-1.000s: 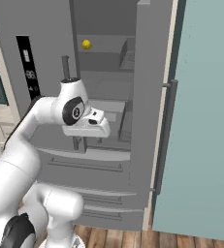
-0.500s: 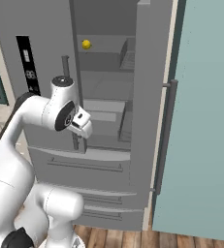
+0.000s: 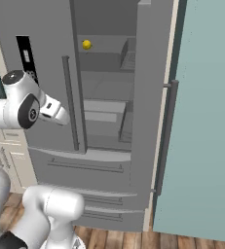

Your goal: Retrieve a lemon from the fridge and place it on the cutting board with the fish.

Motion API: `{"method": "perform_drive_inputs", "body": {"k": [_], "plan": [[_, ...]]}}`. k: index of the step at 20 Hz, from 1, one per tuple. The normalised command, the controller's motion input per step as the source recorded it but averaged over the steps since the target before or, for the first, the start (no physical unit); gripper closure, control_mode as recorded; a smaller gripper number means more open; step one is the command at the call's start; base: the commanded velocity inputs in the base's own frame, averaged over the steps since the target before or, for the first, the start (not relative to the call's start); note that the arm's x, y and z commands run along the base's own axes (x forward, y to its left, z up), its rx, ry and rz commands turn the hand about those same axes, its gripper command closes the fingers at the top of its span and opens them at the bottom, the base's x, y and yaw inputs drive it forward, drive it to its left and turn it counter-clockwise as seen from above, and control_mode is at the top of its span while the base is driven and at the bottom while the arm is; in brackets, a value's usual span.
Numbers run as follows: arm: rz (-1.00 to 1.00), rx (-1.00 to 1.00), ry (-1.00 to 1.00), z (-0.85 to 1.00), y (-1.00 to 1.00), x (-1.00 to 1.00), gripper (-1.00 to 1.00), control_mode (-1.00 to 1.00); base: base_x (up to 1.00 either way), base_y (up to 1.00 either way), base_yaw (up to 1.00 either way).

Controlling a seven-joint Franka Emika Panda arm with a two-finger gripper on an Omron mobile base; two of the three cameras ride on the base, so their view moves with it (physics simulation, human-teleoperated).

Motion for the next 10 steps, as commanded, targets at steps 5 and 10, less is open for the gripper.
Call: {"method": "perform_drive_inputs", "body": {"k": [5,10], "plan": [[0.06,-0.08,-0.03,0.34,0.03,0.1,-1.0,-1.0,0.0,0.0,0.0],[0.15,0.07,-0.14,-0.05,-0.17,0.31,-1.0,-1.0,0.0,0.0,0.0]]}}
